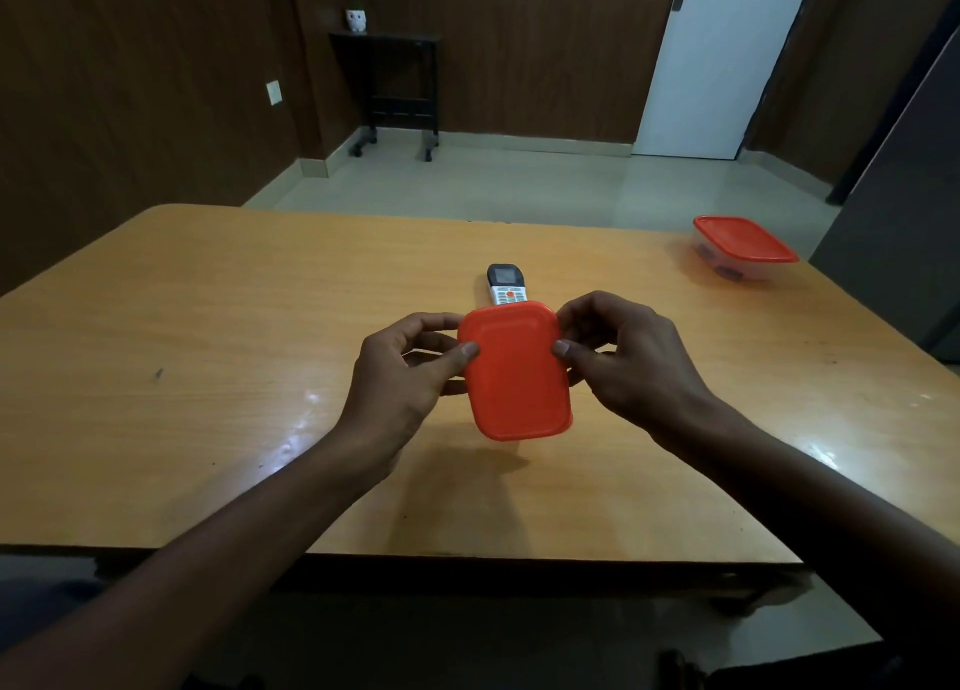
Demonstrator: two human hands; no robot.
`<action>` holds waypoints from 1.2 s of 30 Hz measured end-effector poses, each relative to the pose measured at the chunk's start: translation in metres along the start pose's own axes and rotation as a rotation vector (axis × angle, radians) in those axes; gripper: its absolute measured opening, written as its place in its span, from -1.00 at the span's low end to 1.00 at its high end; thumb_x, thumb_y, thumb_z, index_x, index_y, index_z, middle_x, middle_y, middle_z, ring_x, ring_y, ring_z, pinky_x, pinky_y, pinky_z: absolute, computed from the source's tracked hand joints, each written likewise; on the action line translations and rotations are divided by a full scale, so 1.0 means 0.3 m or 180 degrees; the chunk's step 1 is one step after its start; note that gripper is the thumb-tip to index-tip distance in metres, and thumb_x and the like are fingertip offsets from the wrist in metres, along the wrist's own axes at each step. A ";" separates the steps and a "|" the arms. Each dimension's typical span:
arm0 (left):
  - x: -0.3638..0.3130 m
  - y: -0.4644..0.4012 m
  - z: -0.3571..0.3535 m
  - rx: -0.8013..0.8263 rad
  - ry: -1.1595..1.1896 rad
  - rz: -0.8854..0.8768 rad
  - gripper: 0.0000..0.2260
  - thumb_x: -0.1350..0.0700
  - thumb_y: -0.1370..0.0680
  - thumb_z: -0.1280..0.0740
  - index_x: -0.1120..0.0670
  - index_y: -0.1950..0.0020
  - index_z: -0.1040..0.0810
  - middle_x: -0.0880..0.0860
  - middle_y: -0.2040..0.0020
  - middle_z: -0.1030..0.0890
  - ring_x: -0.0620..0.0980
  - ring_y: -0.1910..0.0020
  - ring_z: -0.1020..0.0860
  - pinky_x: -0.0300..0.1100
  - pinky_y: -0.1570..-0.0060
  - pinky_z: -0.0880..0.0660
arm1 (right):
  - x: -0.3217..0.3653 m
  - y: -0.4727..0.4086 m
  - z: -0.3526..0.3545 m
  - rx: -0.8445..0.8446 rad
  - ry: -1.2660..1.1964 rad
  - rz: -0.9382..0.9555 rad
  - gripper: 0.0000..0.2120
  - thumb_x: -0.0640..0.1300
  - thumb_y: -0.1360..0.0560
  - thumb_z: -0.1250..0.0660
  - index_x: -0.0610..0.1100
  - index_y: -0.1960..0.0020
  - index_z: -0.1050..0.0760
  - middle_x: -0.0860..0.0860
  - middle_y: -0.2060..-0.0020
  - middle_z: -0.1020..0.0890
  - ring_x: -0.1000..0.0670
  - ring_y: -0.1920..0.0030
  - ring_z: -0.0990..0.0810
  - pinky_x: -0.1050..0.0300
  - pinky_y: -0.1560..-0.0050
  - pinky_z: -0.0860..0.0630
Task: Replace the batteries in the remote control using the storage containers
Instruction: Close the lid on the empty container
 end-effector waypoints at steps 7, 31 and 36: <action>-0.003 -0.018 0.025 -0.0195 -0.0141 0.0004 -0.84 0.25 -0.50 -0.48 0.12 -0.05 -0.60 0.10 0.15 -0.63 0.07 0.18 -0.69 0.10 0.17 -0.68 | -0.007 0.001 -0.016 0.0141 -0.0311 -0.0040 -0.79 -0.18 -0.56 -0.44 -0.09 -0.18 -0.61 0.07 0.12 -0.68 0.12 0.10 -0.68 0.26 0.18 -0.64; 0.117 0.019 -0.044 -0.0047 0.1957 0.1417 -0.57 0.40 -0.51 -0.39 0.27 -0.35 -0.40 0.31 -0.20 -0.56 0.32 -0.10 -0.64 0.09 0.11 -0.69 | -0.120 -0.010 -0.095 0.0694 -0.1848 -0.0957 -0.46 -0.14 -0.45 -0.53 -0.27 -0.36 -0.49 -0.13 -0.15 -0.68 -0.11 -0.07 -0.73 -0.05 -0.06 -0.70; 0.105 -0.003 -0.035 0.0248 0.1070 0.1138 -0.53 0.17 -0.47 -0.50 0.03 -0.35 -0.49 0.15 -0.19 -0.63 0.19 -0.11 -0.65 0.10 -0.05 -0.65 | -0.104 -0.027 -0.059 0.0543 -0.1584 -0.0607 -0.54 -0.20 -0.41 -0.54 -0.25 -0.27 -0.56 -0.17 -0.10 -0.70 -0.12 -0.06 -0.73 0.00 0.00 -0.69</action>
Point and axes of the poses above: each hand's wrist, its own y-axis away from the middle knuckle, its own z-axis out of the back of the hand, x = y × z, the point moved 9 cm from there along -y, towards the middle knuckle
